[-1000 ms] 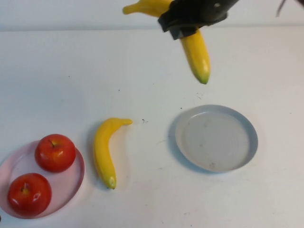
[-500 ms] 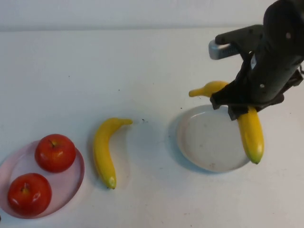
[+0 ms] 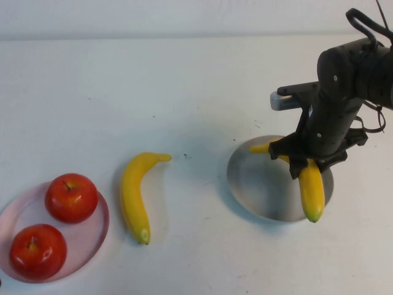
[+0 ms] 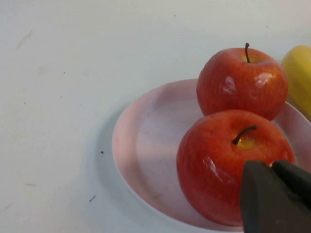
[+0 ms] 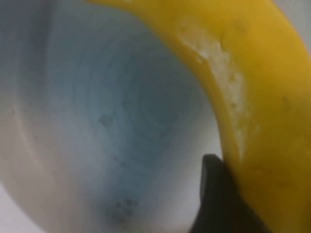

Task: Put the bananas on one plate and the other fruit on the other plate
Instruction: Put another type of fruit in the right plate

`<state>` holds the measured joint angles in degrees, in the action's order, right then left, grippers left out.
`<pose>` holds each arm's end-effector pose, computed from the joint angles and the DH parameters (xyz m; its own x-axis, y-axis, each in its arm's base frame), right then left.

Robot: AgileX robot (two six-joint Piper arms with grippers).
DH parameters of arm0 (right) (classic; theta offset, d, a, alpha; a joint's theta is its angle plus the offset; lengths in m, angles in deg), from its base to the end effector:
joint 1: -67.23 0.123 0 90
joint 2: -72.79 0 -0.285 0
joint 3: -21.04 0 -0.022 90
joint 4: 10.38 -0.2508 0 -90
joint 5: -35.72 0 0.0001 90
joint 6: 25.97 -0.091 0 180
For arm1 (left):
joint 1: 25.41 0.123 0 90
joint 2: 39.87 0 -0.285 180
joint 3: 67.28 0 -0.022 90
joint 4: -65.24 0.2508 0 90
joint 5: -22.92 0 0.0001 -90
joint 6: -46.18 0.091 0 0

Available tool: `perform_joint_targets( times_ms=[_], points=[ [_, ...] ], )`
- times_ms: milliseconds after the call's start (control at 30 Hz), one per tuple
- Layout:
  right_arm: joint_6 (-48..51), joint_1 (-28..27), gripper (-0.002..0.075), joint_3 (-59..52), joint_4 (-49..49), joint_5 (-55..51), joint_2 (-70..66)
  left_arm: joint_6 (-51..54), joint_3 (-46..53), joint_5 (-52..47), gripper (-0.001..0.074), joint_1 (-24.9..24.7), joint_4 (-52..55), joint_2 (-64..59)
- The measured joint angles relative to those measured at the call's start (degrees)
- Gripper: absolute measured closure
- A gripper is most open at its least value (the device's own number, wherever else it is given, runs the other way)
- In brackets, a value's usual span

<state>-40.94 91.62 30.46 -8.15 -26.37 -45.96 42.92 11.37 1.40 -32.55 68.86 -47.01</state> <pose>0.3606 0.1601 0.2207 -0.9722 -0.1767 -0.1533 -0.1793 0.9838 0.0030 0.0524 -0.0044 0.1717 -0.2944 0.0388 -0.9549 0.1029 0.9947 0.0087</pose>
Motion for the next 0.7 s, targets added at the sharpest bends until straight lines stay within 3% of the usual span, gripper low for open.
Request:
perform_joint_targets(
  times_ms=[233,400,700],
  points=[
    [0.29,-0.34,0.0409,0.00,1.31,3.10,-1.08,0.00,0.00,0.00,0.0731,0.00,0.00,0.00],
    [0.29,-0.33,0.0298,0.00,1.40,2.99,-1.45,0.00,0.00,0.00,0.0731,0.00,0.00,0.00],
    [2.78,-0.06,0.0265,9.96,-4.40,-6.47,-1.67,0.00,0.00,0.00,0.0731,0.00,0.00,0.00]
  ],
)
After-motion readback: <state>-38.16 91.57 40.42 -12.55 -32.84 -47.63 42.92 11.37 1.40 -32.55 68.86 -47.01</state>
